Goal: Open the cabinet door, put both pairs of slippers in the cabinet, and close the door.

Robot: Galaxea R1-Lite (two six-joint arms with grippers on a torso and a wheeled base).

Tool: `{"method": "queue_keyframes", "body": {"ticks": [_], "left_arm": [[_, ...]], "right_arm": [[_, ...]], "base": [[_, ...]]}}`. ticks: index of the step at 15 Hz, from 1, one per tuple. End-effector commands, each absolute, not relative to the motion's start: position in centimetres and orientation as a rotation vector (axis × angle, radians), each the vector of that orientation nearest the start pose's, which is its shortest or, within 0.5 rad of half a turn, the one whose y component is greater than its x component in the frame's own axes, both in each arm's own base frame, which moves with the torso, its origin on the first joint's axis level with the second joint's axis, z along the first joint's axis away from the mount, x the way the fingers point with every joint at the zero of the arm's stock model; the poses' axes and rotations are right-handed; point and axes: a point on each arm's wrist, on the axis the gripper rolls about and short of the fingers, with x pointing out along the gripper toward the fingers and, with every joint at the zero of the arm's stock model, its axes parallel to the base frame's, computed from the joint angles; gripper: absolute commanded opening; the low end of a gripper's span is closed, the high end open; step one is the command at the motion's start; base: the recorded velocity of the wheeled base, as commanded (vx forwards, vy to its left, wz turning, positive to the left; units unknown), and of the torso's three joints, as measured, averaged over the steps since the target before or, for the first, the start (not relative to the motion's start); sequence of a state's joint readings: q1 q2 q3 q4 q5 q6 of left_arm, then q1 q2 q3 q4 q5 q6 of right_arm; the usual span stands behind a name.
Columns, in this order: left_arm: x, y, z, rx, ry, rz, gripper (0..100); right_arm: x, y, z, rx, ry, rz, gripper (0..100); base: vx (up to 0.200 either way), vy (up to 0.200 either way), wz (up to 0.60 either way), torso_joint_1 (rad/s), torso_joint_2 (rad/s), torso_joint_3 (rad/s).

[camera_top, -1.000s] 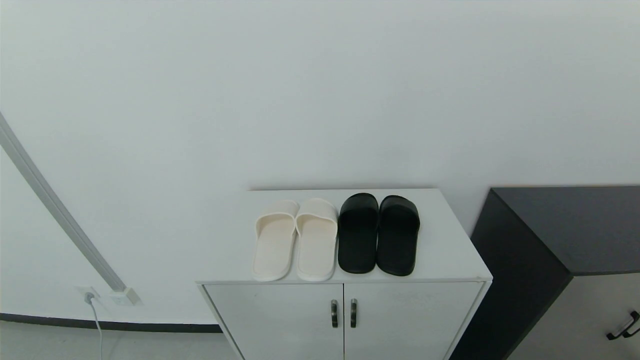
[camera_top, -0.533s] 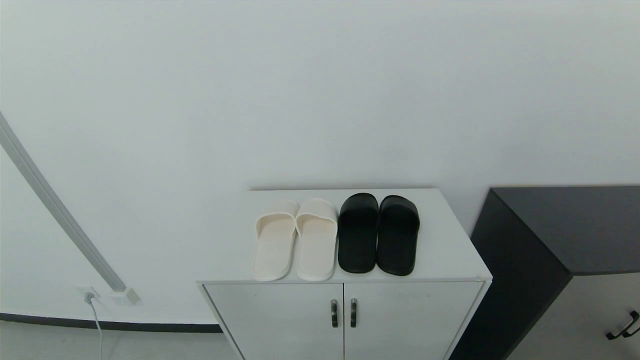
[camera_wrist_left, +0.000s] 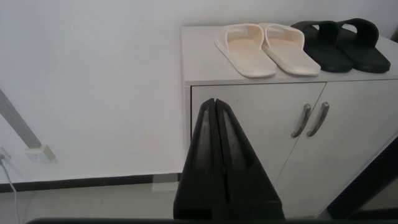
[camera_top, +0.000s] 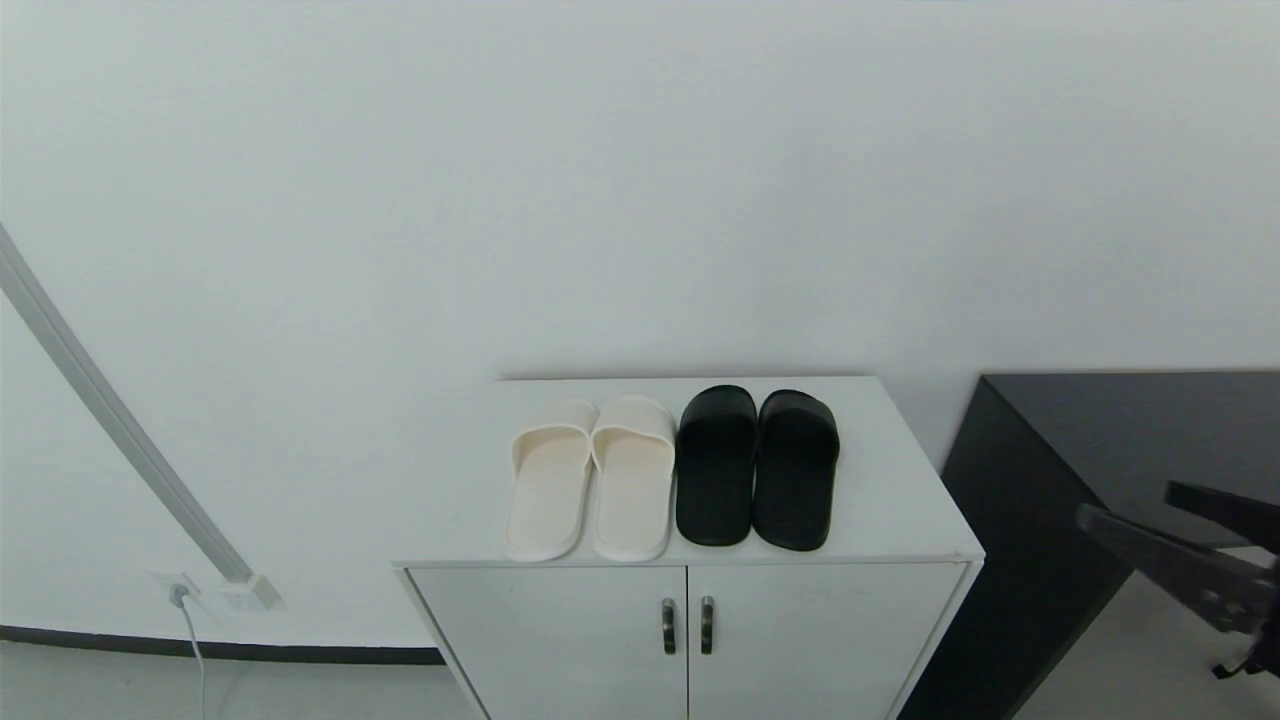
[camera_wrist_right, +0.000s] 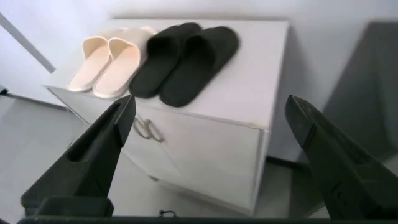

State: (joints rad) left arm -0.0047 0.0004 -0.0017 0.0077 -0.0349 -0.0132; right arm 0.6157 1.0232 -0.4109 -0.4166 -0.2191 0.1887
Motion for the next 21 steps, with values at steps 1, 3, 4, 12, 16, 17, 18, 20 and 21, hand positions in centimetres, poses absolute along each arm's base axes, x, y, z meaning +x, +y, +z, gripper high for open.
{"method": "queue_keyframes", "body": {"ticks": [1, 3, 4, 12, 16, 17, 18, 20, 21], "left_arm": [[-2.3, -0.1, 7.5, -0.014, 0.008, -0.040, 0], [-2.3, -0.1, 7.5, -0.012, 0.008, -0.040, 0], [-2.3, -0.1, 7.5, -0.014, 0.008, -0.040, 0], [-2.3, -0.1, 7.5, -0.014, 0.008, -0.040, 0], [-2.3, -0.1, 7.5, -0.014, 0.008, -0.040, 0], [-2.3, -0.1, 7.5, -0.014, 0.008, -0.040, 0], [-2.3, -0.1, 7.5, -0.014, 0.008, -0.040, 0], [-2.3, -0.1, 7.5, -0.012, 0.008, -0.040, 0], [-2.3, -0.1, 7.5, -0.014, 0.008, -0.040, 0]], "right_arm": [[14.4, 12.7, 19.1, 0.086, 0.301, 0.419, 100], [15.9, 14.3, 18.6, 0.060, 0.329, 0.384, 100], [16.8, 15.8, 18.0, 0.039, 0.347, 0.344, 100], [25.6, 25.4, 14.4, 0.128, 0.351, 0.110, 100], [28.6, 28.2, 12.6, 0.110, 0.311, 0.005, 100], [29.3, 28.5, 12.1, 0.109, 0.306, -0.013, 100], [30.0, 28.8, 11.6, 0.102, 0.301, -0.035, 100], [30.9, 28.8, 11.2, 0.092, 0.300, -0.050, 100], [31.5, 28.9, 10.8, 0.074, 0.301, -0.056, 100]], "base": [[0.000, 0.000, 0.00, 0.000, 0.00, 0.000], [0.000, 0.000, 0.00, 0.000, 0.00, 0.000], [0.000, 0.000, 0.00, 0.000, 0.00, 0.000], [0.000, 0.000, 0.00, 0.000, 0.00, 0.000], [0.000, 0.000, 0.00, 0.000, 0.00, 0.000], [0.000, 0.000, 0.00, 0.000, 0.00, 0.000], [0.000, 0.000, 0.00, 0.000, 0.00, 0.000], [0.000, 0.000, 0.00, 0.000, 0.00, 0.000], [0.000, 0.000, 0.00, 0.000, 0.00, 0.000]]}}
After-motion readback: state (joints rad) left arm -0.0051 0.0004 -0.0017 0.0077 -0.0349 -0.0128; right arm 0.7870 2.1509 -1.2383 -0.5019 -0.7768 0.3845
